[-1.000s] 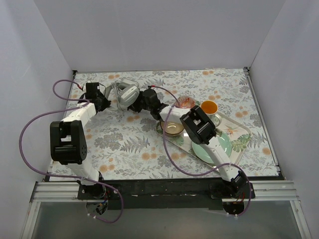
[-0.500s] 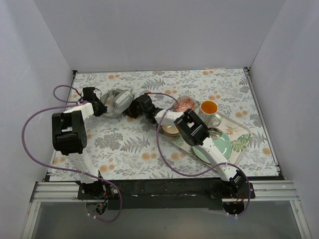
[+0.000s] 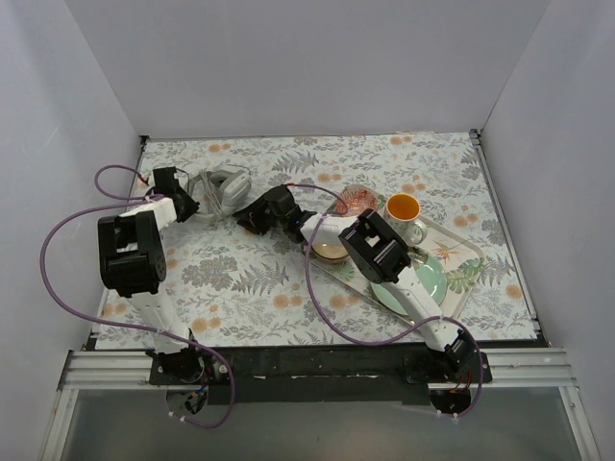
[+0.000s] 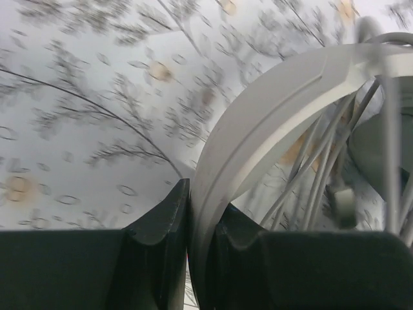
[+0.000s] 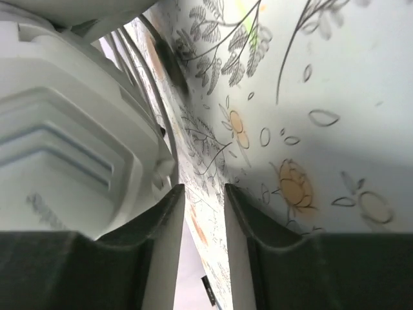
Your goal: Wrap the headphones
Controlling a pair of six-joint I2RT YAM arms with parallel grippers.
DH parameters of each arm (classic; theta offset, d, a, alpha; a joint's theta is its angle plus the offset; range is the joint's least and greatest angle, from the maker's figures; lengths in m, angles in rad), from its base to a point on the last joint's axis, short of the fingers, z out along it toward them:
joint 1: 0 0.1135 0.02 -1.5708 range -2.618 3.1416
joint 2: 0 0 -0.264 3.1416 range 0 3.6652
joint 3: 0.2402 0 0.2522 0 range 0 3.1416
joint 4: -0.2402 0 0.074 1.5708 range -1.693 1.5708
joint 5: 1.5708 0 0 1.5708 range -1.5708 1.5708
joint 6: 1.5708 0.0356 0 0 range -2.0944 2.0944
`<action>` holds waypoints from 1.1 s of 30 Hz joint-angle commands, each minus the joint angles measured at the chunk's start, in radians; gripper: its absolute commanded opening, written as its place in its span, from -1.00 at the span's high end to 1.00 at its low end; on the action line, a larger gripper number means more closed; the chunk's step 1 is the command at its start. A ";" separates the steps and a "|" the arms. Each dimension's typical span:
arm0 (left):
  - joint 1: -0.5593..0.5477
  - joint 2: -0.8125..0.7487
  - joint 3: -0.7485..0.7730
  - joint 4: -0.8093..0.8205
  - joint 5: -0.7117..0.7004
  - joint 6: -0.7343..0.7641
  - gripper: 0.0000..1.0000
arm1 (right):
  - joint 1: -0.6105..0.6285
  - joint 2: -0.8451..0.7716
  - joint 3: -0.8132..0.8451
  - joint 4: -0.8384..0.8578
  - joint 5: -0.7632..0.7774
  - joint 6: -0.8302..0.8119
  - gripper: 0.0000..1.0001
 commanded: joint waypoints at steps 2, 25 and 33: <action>0.033 -0.034 0.033 0.111 -0.061 -0.029 1.00 | 0.025 -0.042 0.043 -0.072 -0.012 -0.024 0.19; 0.033 0.055 0.087 0.055 -0.104 -0.002 0.01 | 0.083 -0.509 -0.346 0.153 0.252 -0.503 0.27; 0.033 0.011 0.124 -0.026 -0.191 0.024 -0.62 | 0.083 -0.678 -0.503 0.239 0.351 -0.679 0.27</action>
